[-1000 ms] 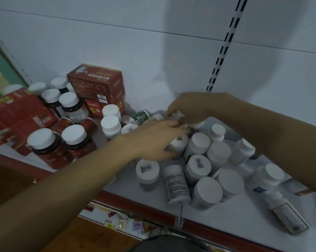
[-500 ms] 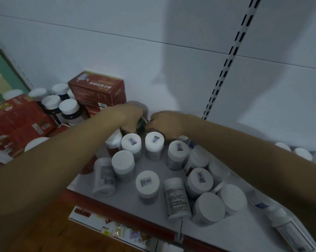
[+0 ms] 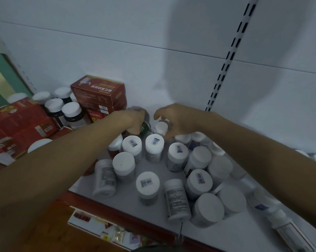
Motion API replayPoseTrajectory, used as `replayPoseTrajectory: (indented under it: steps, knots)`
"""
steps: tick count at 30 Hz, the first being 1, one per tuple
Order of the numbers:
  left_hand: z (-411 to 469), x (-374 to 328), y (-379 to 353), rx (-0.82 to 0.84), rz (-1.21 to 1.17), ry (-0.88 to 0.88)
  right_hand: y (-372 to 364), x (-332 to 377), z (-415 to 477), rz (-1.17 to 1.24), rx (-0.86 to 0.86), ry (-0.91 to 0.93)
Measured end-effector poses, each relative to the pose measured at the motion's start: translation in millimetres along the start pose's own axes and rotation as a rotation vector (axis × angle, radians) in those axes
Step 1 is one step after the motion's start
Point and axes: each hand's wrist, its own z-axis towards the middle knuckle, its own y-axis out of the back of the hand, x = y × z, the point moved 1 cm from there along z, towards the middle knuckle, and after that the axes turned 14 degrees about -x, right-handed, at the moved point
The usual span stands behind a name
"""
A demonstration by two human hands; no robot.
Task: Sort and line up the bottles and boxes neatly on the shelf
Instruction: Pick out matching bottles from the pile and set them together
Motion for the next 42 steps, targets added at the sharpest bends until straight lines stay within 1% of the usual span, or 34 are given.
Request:
replayPoseTrajectory:
  steps: [2, 5, 6, 8, 10, 11, 13, 15, 18, 21, 24, 26, 30, 31, 33, 35, 37, 40, 42]
  knots:
    - [-3, -1, 0, -0.004, -0.023, 0.002, 11, 1, 0, 0.015, 0.024, -0.045]
    - [-10, 1, 14, -0.039, -0.103, -0.052, 9, 11, -3, -0.045, 0.087, 0.001]
    - [-13, 3, 20, -0.074, -0.149, -0.081, 3, 14, -6, -0.066, 0.089, 0.011]
    - [-23, 11, 33, -0.181, -0.259, -0.112, -3, 19, -15, -0.097, 0.018, -0.005]
    - [-39, 20, 42, -0.323, -0.394, -0.100, 6, 21, -30, -0.112, -0.123, -0.051]
    - [-48, 21, 46, -0.398, -0.470, -0.077, 16, 21, -41, -0.092, -0.221, -0.088]
    - [-68, 15, 52, -0.541, -0.629, -0.034, 39, 18, -72, -0.007, -0.474, -0.148]
    - [-89, -7, 58, -0.654, -0.781, -0.033, 61, 16, -110, 0.080, -0.691, -0.207]
    - [-121, -58, 62, -0.747, -0.944, -0.081, 79, 23, -169, 0.111, -0.888, -0.350]
    - [-147, -117, 65, -0.730, -1.043, -0.208, 79, 32, -233, 0.109, -1.032, -0.516]
    - [-160, -172, 64, -0.650, -1.090, -0.350, 75, 41, -302, 0.197, -1.257, -0.686]
    - [-162, -207, 64, -0.601, -1.095, -0.428, 76, 44, -341, 0.189, -1.331, -0.761]
    - [-155, -270, 64, -0.568, -1.060, -0.508, 79, 42, -397, 0.091, -1.259, -0.824]
    - [-153, -275, 64, -0.571, -1.038, -0.529, 76, 39, -401, 0.097, -1.252, -0.834]
    - [-153, -328, 65, -0.526, -1.016, -0.601, 83, 32, -447, 0.047, -1.273, -0.883]
    - [-154, -339, 61, -0.493, -0.997, -0.632, 76, 28, -460, 0.022, -1.284, -0.916]
    - [-155, -366, 52, -0.468, -0.949, -0.656, 76, 24, -483, 0.015, -1.322, -0.959]
    - [-155, -394, 35, -0.403, -0.842, -0.678, 75, 15, -508, 0.018, -1.370, -1.020]
    - [-152, -406, 20, -0.377, -0.733, -0.650, 75, 5, -522, 0.021, -1.352, -1.060]
